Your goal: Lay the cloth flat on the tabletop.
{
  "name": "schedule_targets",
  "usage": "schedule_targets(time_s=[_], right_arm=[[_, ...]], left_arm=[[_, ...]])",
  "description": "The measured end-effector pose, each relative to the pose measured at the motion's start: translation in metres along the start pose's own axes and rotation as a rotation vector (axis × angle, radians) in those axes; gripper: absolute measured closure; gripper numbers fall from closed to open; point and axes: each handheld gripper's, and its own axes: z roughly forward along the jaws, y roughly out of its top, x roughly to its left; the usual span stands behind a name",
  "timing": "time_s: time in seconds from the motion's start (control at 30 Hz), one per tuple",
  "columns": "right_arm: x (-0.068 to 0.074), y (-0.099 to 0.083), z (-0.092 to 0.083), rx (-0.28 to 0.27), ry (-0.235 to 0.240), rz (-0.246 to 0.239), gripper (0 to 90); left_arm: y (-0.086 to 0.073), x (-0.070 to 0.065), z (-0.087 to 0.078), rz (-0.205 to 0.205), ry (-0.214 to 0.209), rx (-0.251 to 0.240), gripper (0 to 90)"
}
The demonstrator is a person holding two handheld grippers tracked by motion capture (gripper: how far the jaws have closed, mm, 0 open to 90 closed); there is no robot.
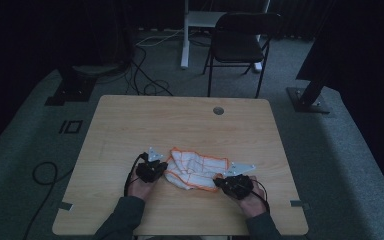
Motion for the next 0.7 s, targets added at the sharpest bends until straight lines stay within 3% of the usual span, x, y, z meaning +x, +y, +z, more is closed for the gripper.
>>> schedule_targets(time_s=[0.2,0.4,0.5,0.57,0.7], right_arm=[[0.007,-0.006,-0.001,0.008,0.016,-0.005,88.1],[0.013,-0.012,-0.002,0.014,0.034,-0.005,88.0],[0.014,-0.014,-0.001,0.020,0.037,-0.004,86.3],[0.013,-0.015,-0.001,0.035,0.040,-0.003,77.6],[0.007,-0.021,-0.013,0.031,0.028,-0.001,71.4]], left_arm=[[-0.011,0.006,-0.009,-0.037,0.032,-0.004,88.1],[-0.023,0.007,-0.019,-0.071,0.037,-0.009,88.0],[-0.022,0.005,-0.019,-0.060,0.042,-0.014,87.0],[-0.018,0.006,-0.021,-0.050,0.040,-0.032,85.6],[-0.011,0.011,-0.024,-0.043,0.056,-0.048,80.3]])
